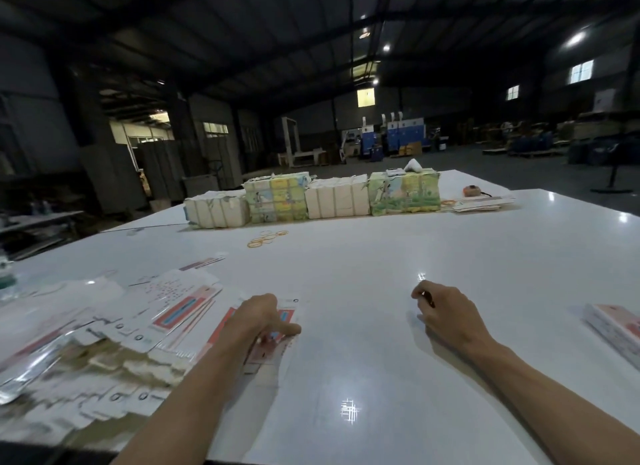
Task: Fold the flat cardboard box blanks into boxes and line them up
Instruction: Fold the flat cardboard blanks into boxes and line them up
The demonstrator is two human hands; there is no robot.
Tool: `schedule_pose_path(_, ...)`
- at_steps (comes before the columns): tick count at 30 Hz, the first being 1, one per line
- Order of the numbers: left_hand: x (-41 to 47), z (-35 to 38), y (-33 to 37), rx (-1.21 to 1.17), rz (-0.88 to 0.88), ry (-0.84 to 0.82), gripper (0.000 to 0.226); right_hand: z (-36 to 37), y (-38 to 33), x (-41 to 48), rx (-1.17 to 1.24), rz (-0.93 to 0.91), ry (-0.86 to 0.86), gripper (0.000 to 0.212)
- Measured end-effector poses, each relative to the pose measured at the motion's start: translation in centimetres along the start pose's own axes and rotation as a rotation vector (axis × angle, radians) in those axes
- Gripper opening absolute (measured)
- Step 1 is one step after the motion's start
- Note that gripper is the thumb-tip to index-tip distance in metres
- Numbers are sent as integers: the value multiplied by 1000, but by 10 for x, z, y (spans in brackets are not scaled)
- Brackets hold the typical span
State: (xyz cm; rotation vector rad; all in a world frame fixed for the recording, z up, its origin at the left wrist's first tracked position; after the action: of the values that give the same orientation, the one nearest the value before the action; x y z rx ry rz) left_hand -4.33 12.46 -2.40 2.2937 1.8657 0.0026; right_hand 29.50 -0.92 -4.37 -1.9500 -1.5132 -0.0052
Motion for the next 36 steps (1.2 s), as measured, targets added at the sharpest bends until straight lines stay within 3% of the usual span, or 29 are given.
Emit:
schedule_pose_path(7,12,1,-11,23,-83,-125,96,-2,-1,-2,23,-12,23,23)
schedule_pose_path(10,14,-1,-9,-94,-85,-131,77,-2,1,-2,33,-7,11,24)
schedule_pose_path(14,13,-12,2,-415,-54,-105,37,0,1,0,18,-20,4,24)
schedule_pose_path(16,10,-4,17,-803,-21,-198,31,2,0,1,18,-36,0,24)
schedule_pose_path(18,-2,10,44,-1285,40,-397,34,4,-1,1,38,-56,-9,25)
schedule_pose_path(22,-20,28,89,-1611,127,-623,72,4,0,2,52,-83,-3,26)
schedule_pose_path(23,-23,31,101,-1669,127,-674,72,4,1,2,56,-88,4,27)
schedule_pose_path(25,-26,37,122,-1663,156,-684,57,3,-1,3,85,-95,17,26)
schedule_pose_path(27,-23,41,139,-1551,205,-582,45,-3,-2,3,151,-91,67,24)
schedule_pose_path(32,-18,50,175,-1429,294,-478,26,-35,-1,-2,343,-57,363,18)
schedule_pose_path(36,-27,56,198,-1301,437,-397,32,-44,-2,0,332,-108,434,23)
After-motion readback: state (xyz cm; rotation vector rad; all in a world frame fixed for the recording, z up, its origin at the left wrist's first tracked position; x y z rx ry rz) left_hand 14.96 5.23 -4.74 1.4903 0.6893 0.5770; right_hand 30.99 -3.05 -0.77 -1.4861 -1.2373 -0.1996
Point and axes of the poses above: each hand's wrist, its own x-axis towards the middle knuckle, its own z-axis out of the palm, y = z × x, the point moved 8 cm from there along x, towards the middle knuckle, and after that the axes turned 5 degrees about -x, right-handed, at the moved point
